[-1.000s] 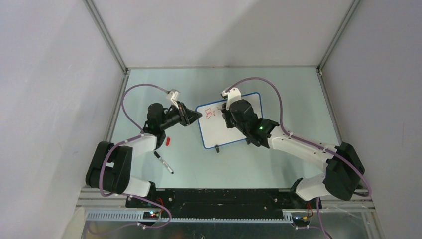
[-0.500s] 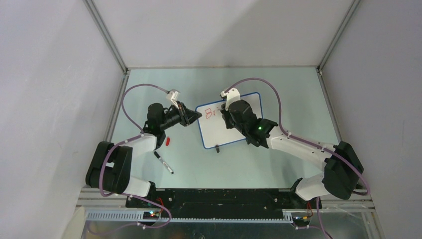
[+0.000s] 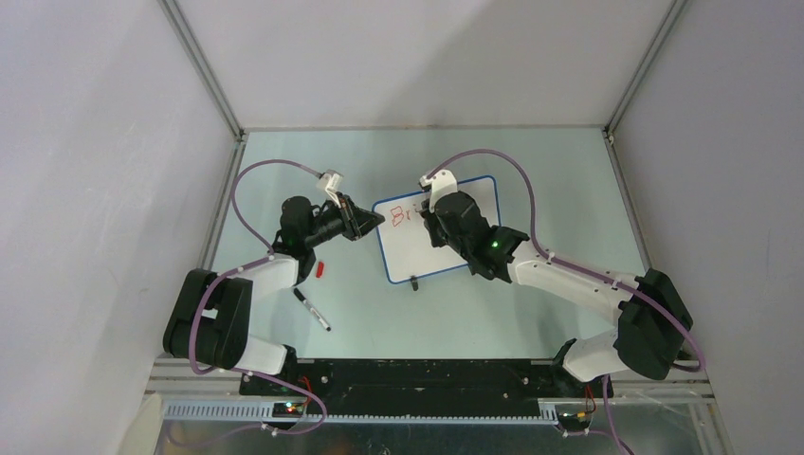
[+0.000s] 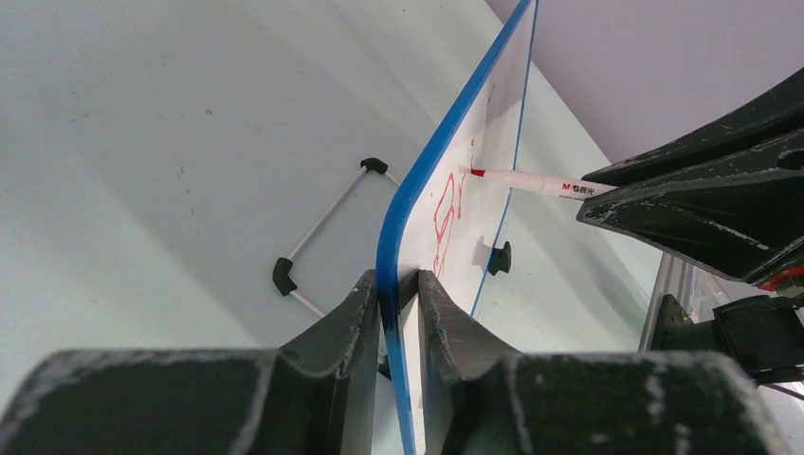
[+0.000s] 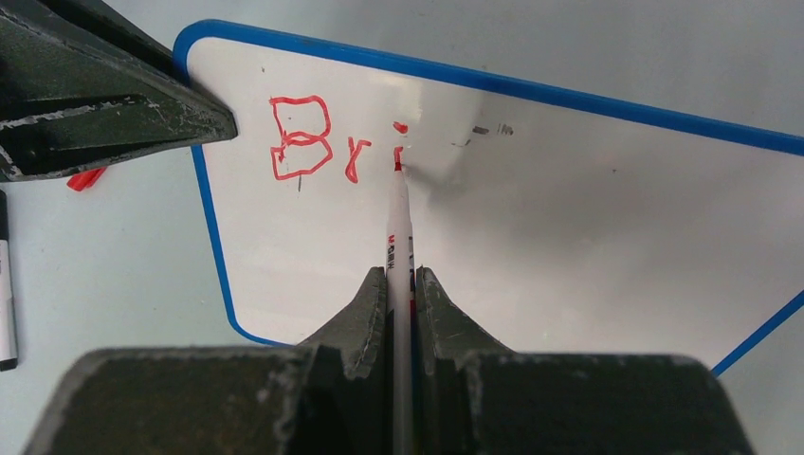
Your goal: Write a sentence on the whiteboard
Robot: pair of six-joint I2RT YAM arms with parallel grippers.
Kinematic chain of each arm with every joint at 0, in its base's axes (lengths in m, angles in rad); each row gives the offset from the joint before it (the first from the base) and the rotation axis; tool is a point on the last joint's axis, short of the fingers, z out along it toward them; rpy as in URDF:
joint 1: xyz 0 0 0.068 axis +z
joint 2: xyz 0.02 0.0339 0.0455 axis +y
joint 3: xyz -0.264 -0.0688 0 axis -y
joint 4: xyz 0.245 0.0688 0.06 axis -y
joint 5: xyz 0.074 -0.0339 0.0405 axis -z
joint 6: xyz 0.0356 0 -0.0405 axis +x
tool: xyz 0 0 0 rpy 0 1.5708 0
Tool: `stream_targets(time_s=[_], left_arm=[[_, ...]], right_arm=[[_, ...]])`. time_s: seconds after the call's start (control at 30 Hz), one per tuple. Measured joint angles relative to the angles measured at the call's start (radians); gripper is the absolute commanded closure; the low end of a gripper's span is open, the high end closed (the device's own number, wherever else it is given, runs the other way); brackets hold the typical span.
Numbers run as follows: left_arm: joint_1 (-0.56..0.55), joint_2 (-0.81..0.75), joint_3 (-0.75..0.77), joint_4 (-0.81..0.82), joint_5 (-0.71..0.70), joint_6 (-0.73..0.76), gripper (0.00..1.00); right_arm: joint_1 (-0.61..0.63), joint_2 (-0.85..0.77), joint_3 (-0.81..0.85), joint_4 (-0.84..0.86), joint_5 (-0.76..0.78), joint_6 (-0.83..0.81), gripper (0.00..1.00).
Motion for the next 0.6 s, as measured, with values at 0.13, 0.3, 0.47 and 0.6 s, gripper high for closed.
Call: stream_targets(time_s=[0.13,0.3,0.47,0.6], left_arm=[[0.0,0.0,0.0,0.0,0.0,0.0,0.77],[0.0,0.0,0.0,-0.002,-0.001,0.0,0.77],[0.0,0.0,0.0,-0.006,-0.004,0.0,0.77],[0.0,-0.002,0.0,-0.006,-0.004,0.0,0.77]], right_arm=[[0.005,0.0,-0.001,-0.012,0.005,0.002,1.0],[0.012,0.0,-0.012,-0.017,0.006,0.008,1.0],[0.017,0.0,-0.018,-0.02,0.007,0.01,1.0],[0.022,0.0,-0.02,-0.021,0.014,0.011,1.0]])
